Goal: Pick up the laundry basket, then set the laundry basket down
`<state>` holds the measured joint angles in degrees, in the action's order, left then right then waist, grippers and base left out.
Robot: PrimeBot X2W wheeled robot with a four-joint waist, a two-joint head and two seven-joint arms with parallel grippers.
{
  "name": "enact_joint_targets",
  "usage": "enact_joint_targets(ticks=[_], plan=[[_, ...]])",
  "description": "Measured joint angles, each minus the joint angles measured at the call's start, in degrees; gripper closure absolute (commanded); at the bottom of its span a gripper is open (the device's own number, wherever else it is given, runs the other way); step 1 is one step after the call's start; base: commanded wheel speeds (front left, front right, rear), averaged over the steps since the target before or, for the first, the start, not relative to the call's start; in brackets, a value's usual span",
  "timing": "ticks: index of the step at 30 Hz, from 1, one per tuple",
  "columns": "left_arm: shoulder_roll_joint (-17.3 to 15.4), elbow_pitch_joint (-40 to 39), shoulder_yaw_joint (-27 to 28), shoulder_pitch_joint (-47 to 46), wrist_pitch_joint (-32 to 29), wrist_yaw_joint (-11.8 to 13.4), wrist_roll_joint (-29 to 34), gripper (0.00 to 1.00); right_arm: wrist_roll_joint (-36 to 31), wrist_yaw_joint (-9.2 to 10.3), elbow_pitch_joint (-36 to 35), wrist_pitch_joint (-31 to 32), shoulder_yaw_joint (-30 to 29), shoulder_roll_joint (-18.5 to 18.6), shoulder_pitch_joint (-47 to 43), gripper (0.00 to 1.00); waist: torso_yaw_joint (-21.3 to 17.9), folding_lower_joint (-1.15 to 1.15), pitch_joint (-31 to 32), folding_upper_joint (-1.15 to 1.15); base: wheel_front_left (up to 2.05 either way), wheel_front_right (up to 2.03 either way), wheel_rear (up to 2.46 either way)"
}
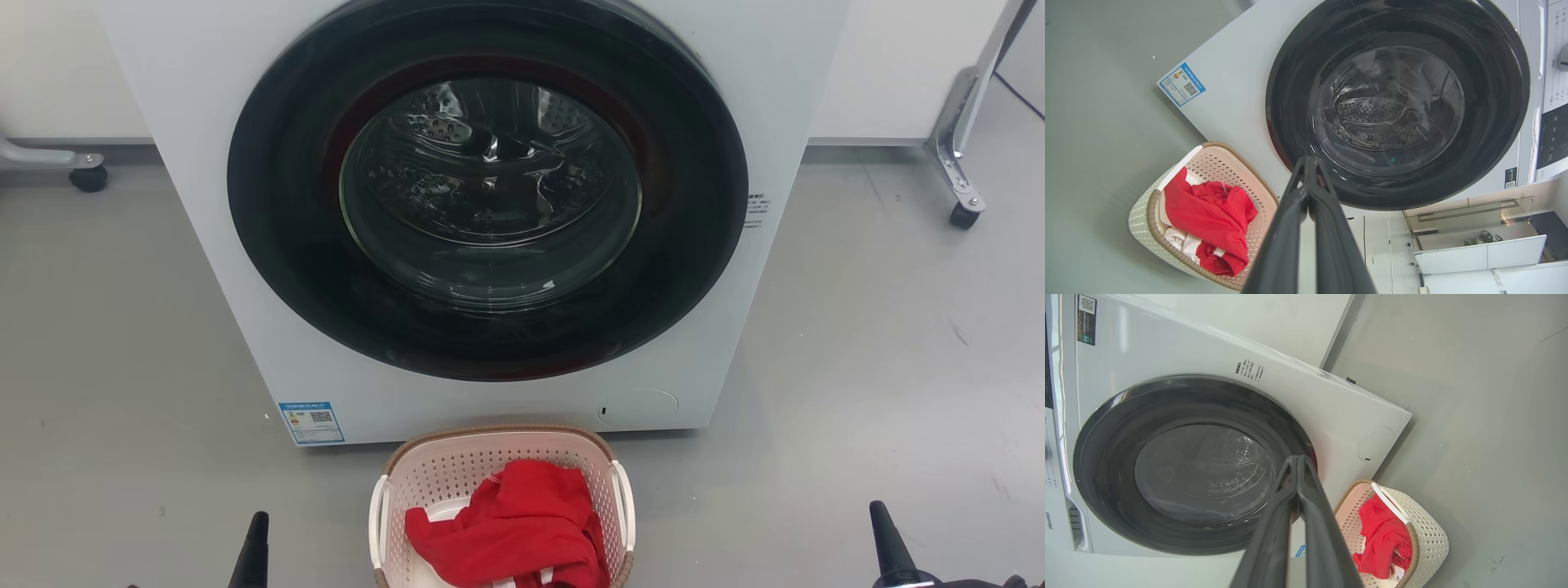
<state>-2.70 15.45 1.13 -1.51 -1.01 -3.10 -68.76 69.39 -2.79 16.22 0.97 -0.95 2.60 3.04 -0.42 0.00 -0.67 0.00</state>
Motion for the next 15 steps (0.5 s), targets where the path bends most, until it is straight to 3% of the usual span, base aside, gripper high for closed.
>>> enact_joint_targets(ticks=[15], plan=[[0.10, 0.86, 2.36, -1.89, -3.13, -2.44, -13.33, 1.00, 12.83, -2.32, 0.51, 3.08, -3.86, -0.09, 1.14, 1.00, 0.25, 0.00, 0.34, 0.00, 0.00, 0.00, 0.00]])
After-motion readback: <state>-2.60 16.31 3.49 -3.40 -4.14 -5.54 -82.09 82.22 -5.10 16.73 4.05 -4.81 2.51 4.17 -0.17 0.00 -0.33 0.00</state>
